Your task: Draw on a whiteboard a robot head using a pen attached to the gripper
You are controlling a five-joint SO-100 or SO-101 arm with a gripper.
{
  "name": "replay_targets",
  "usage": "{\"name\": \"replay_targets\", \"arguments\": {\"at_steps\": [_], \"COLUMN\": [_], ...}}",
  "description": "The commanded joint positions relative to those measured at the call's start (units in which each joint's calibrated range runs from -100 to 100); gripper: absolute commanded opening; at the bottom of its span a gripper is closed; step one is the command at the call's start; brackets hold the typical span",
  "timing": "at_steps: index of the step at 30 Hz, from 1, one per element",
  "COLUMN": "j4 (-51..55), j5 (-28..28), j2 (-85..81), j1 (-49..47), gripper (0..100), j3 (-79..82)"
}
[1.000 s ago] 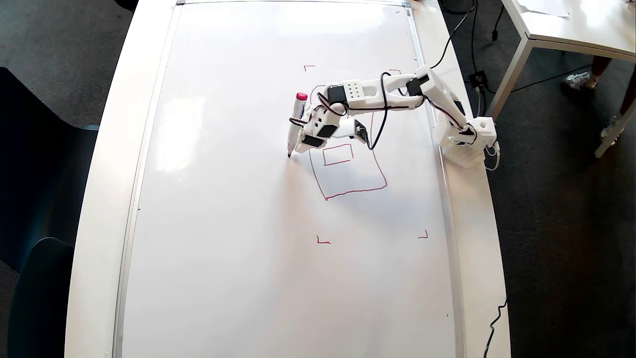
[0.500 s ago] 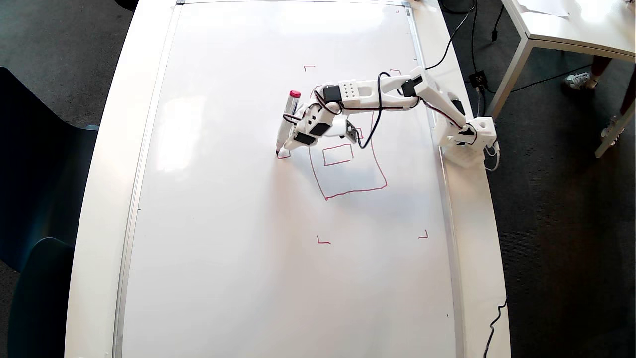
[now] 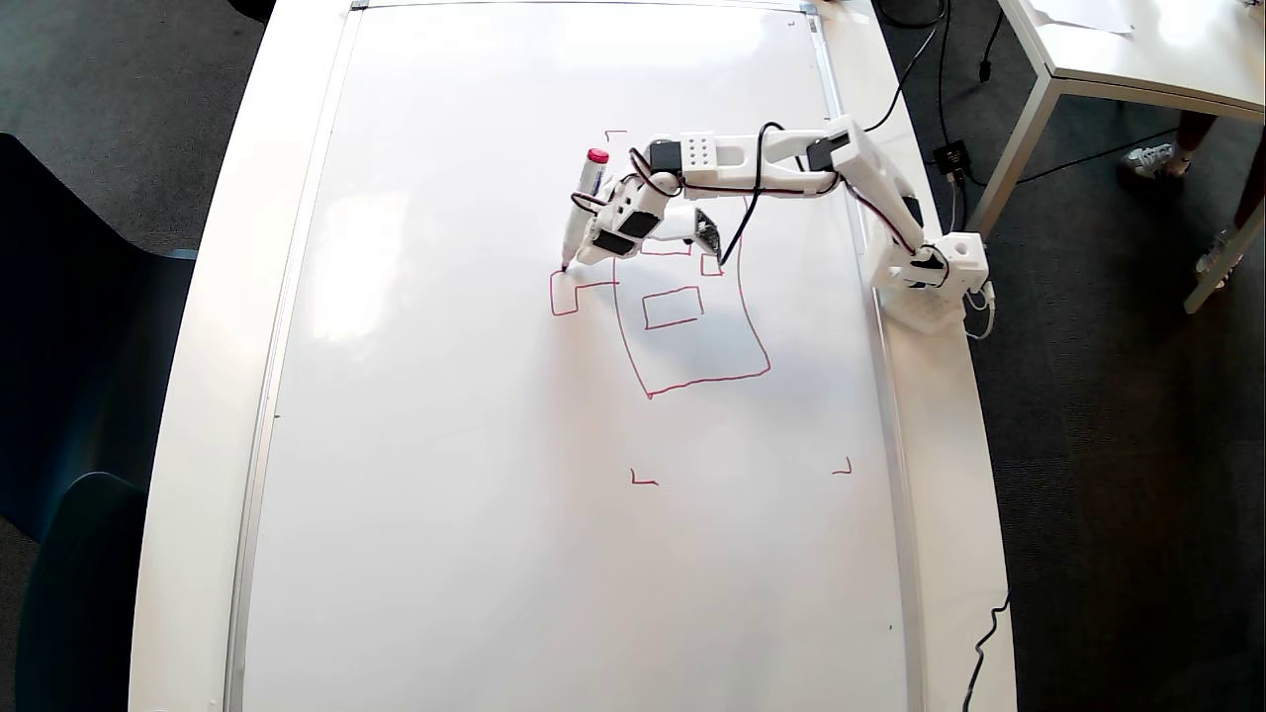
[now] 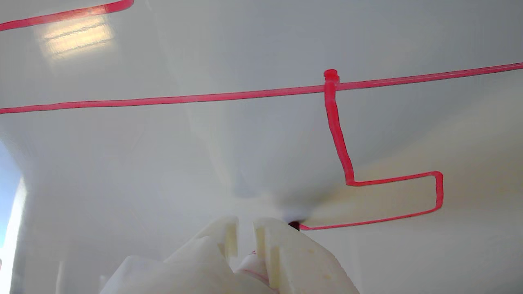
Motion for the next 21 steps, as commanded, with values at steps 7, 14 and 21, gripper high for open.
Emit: {"name": "replay_targets", "arguments": {"at_steps": [7, 14, 21], "j4": [0.0, 0.0, 0.1], "j5": [-0.6, -1.6, -6.9], "j2": [-6.9, -7.5, -12.6], "j1": [-1.5, -3.6, -2.8], "gripper": [1, 1, 1], "j3": [11.3, 11.1, 2.9]}}
